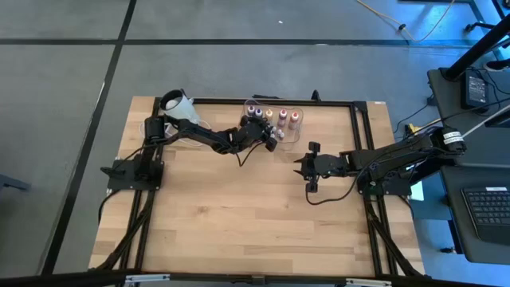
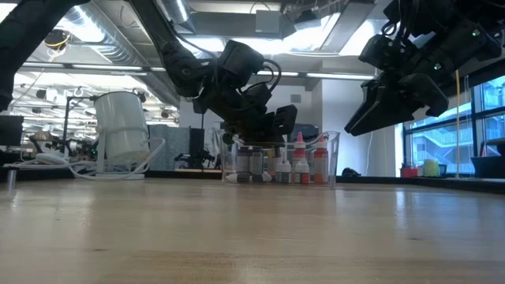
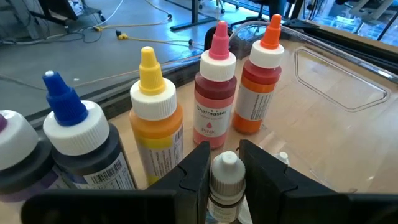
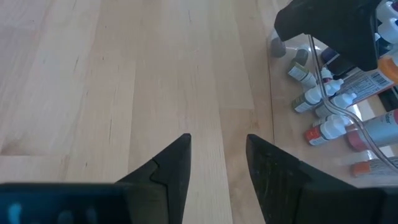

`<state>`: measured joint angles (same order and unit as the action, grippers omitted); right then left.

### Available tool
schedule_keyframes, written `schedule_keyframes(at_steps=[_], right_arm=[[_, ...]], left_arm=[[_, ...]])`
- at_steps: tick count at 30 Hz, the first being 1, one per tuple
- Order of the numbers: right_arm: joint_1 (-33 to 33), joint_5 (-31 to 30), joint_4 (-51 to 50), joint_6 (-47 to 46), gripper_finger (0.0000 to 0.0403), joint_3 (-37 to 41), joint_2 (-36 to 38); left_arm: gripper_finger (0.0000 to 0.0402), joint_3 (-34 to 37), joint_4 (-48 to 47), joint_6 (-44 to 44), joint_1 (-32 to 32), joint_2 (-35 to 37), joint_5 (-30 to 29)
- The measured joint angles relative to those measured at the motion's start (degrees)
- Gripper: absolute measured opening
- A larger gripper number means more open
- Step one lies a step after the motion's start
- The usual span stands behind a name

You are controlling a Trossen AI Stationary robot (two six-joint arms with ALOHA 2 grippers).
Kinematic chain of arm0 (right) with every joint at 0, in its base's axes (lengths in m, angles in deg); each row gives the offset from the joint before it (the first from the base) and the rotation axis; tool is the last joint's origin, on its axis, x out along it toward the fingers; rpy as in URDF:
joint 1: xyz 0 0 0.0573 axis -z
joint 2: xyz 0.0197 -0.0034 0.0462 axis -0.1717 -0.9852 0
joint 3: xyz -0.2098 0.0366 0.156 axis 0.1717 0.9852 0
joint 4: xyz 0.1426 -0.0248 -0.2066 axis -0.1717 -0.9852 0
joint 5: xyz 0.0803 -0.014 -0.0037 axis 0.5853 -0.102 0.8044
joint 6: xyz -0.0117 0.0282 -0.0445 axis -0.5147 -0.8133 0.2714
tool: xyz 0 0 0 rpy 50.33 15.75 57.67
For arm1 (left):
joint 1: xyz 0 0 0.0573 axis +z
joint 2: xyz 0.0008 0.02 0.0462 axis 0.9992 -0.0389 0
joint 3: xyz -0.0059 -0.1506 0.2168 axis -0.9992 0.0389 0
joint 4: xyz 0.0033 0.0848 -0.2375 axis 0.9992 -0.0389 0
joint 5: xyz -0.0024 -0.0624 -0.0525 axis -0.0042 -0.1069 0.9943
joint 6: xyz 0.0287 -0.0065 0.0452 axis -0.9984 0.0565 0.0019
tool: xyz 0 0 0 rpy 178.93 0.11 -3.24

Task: Pick & Place food coloring
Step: Put the small red food coloring bottle into the transparent container

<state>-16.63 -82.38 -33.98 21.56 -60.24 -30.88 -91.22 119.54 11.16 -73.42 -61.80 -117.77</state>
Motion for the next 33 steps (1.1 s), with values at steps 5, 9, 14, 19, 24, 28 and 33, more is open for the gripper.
schedule_keyframes(at_steps=[5, 9, 14, 19, 24, 28, 33], right_arm=[[-0.02, 0.10, -0.02, 0.00, 0.0156, 0.00, 0.00], [-0.01, 0.12, 0.02, 0.00, 0.0156, 0.00, 0.00], [-0.01, 0.12, 0.03, 0.00, 0.0156, 0.00, 0.00], [-0.02, 0.14, 0.04, 0.00, 0.0156, 0.00, 0.00], [-0.02, 0.14, 0.04, 0.00, 0.0156, 0.00, 0.00], [-0.02, 0.16, 0.04, 0.00, 0.0156, 0.00, 0.00], [-0.02, 0.16, 0.04, 0.00, 0.0156, 0.00, 0.00]], left_arm=[[0.0075, -0.02, -0.42, 0.48, 0.00, 0.00, 0.25], [0.0075, -0.06, -1.56, 0.78, 0.00, 0.04, 0.32], [0.0075, -0.04, -1.69, 1.38, 0.11, 0.11, 1.30], [0.0075, 0.00, -1.71, 1.49, 0.28, 0.26, 1.87], [0.0075, 0.00, -1.34, 0.42, 0.28, 0.26, 1.91], [0.0075, 0.00, -1.23, -1.79, 0.26, 0.26, 2.59], [0.0075, 0.04, -1.23, -1.86, 0.28, 0.24, 2.92]])
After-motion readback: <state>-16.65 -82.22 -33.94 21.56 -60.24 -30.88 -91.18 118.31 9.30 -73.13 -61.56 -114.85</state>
